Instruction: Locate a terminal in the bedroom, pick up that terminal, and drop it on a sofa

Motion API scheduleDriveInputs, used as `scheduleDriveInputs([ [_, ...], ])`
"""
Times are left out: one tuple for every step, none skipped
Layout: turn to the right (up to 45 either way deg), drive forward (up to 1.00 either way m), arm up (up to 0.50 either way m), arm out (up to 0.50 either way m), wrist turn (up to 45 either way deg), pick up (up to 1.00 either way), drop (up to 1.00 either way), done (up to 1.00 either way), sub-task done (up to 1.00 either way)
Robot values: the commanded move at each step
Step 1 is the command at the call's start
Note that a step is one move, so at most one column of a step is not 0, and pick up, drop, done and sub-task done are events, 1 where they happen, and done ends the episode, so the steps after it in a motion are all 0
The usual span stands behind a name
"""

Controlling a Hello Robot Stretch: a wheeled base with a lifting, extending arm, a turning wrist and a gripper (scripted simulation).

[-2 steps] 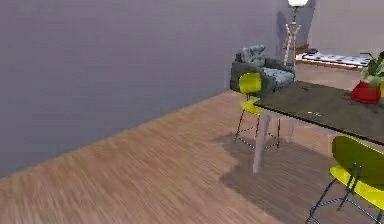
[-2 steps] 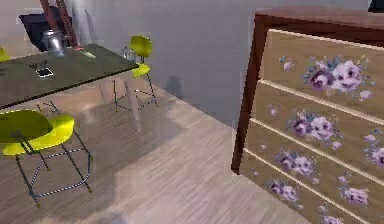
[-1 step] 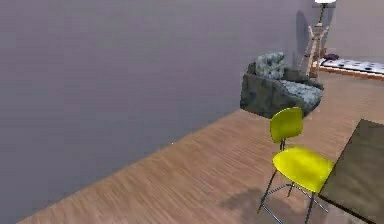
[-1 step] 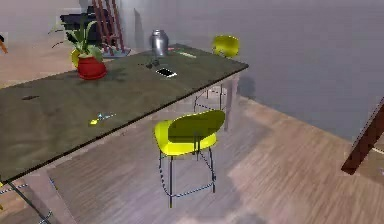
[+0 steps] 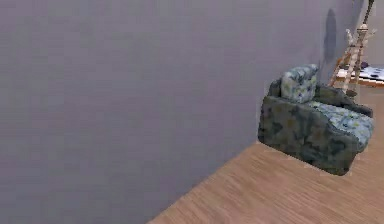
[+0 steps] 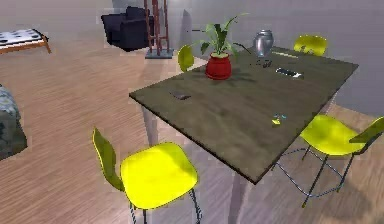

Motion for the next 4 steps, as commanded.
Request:
scheduleDriveInputs([
  [-9.0, 0.0, 0.0, 0.0, 0.0, 0.0, 0.0, 0.0, 0.0],
  [0.0, 0.4, 0.0, 0.0, 0.0, 0.0, 0.0, 0.0, 0.0],
  [45.0, 0.0, 0.0, 0.0, 0.0, 0.0, 0.0, 0.0, 0.0],
  [3.0, 0.0, 0.0, 0.0, 0.0, 0.0, 0.0, 0.0, 0.0],
])
